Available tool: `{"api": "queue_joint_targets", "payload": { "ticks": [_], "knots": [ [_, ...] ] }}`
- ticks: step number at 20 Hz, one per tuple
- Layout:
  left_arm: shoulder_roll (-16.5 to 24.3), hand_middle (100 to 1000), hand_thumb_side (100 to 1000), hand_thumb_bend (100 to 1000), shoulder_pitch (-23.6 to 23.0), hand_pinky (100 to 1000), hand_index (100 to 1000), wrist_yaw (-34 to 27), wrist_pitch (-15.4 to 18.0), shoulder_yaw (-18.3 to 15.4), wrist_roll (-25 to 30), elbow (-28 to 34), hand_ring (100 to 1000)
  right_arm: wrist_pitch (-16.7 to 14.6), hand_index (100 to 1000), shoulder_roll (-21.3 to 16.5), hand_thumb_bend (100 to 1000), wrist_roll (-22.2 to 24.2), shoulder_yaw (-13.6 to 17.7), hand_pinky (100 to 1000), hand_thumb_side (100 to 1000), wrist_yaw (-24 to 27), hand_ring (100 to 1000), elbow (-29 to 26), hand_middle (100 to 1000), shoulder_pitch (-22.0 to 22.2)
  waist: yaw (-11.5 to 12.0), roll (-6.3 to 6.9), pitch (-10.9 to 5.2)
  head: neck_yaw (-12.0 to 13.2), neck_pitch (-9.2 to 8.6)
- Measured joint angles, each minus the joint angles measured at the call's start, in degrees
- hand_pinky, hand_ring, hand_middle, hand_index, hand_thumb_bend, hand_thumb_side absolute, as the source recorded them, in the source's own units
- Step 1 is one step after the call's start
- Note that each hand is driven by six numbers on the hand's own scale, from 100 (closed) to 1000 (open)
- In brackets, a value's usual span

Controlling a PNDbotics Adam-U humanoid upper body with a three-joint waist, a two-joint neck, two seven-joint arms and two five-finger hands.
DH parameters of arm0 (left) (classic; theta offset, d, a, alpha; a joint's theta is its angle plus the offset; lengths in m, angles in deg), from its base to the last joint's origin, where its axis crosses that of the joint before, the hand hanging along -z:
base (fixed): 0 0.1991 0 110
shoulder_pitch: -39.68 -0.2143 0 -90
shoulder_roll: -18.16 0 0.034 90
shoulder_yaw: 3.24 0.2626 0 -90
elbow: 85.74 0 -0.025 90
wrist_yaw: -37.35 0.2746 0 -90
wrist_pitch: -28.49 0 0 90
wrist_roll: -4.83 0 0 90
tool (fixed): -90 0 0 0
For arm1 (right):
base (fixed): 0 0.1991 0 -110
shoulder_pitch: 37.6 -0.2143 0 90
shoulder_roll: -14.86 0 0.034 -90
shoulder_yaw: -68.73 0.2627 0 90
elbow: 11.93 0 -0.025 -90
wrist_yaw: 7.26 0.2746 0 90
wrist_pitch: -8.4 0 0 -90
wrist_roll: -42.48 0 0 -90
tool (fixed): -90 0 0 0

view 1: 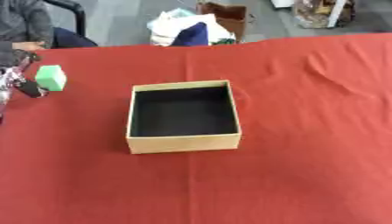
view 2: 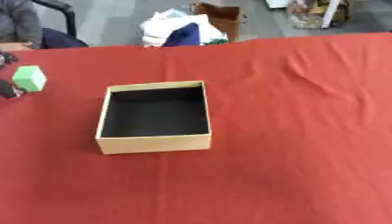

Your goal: Pick up objects on the table and place them in the box.

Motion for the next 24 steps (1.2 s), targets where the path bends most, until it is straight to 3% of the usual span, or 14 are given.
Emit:
{"api": "queue_joint_targets", "payload": {
  "ticks": [13,17,20,24],
  "knots": [
    [0.0,777,100,394,0.4,875,889,-1.2,-0.1,0.0,-1.7,0.0,870,-0.1,934,0.1,100,-0.1,0.3,650,532,0.5,719,0.0,851,-0.5,-1.0,0.63,1.99,-0.5,-0.01],
    [0.0,735,100,373,0.4,856,886,-1.4,-0.5,0.0,-1.1,0.0,840,-0.2,934,0.2,100,-0.2,0.3,650,532,0.6,719,0.0,851,-0.5,-1.0,0.62,2.33,-0.5,-0.01],
    [0.0,633,100,322,0.5,815,860,-1.4,-0.7,0.0,-0.7,0.0,792,-0.2,935,0.4,100,-0.2,0.3,651,532,0.7,720,0.0,852,-0.5,-1.0,0.63,2.4,-0.4,-0.01],
    [0.0,565,100,246,0.5,773,821,-1.4,-0.9,0.0,-0.7,0.0,723,-0.2,935,0.5,100,-0.2,0.3,651,532,0.7,720,0.0,852,-0.5,-1.0,0.63,2.39,-0.3,-0.01]
  ]
}}
